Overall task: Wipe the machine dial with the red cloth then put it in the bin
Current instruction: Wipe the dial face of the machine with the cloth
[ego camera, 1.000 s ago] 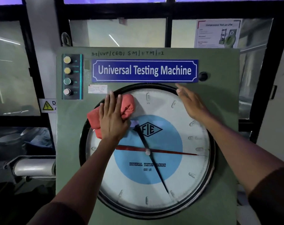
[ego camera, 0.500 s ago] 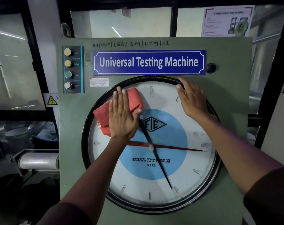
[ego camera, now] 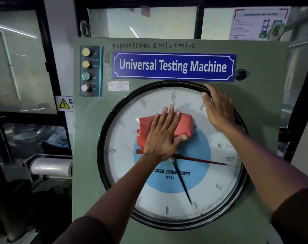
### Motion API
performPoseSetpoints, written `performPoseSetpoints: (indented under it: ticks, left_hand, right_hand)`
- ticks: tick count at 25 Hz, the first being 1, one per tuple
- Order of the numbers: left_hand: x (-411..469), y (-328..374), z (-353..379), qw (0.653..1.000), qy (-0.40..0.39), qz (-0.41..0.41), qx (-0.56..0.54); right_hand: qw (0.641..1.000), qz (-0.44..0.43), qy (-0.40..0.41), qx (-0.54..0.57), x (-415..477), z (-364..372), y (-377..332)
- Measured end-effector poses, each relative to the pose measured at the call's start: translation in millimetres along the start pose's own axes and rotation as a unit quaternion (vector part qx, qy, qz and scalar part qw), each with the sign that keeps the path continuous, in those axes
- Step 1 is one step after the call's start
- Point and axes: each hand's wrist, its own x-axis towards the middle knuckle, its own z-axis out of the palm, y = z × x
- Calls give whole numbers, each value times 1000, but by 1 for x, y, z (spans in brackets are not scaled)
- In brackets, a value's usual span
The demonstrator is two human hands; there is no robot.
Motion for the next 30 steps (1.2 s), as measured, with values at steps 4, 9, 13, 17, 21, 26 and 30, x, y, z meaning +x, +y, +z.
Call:
performPoseSetpoints:
  ticks: [4, 9, 13, 17, 21, 26, 30]
  left_hand:
    - [6, -14, -11, 995, 26, -85, -39]
    - [-11, -75, -17, 976, 121, -182, 22]
    - [-18, -78, -12, 959, 149, -240, 8]
    - [7, -45, -5, 970, 143, -195, 11]
    - [17, 9, 12, 995, 87, -37, 25]
    - [9, -22, 0, 994, 85, -72, 20]
    - [-39, -55, 7, 971, 110, -212, -7]
  right_hand:
    - [1000, 4, -10, 0, -1, -1, -1]
    - [1000, 1, -15, 12, -1, -1, 4]
    - [1000, 4, -17, 25, 0, -1, 5]
    - [999, 11, -20, 34, -1, -4, 3]
    - [997, 5, -35, 71, -1, -15, 0]
    - [994, 27, -33, 101, -4, -15, -4]
    - [998, 27, -12, 62, -2, -6, -5]
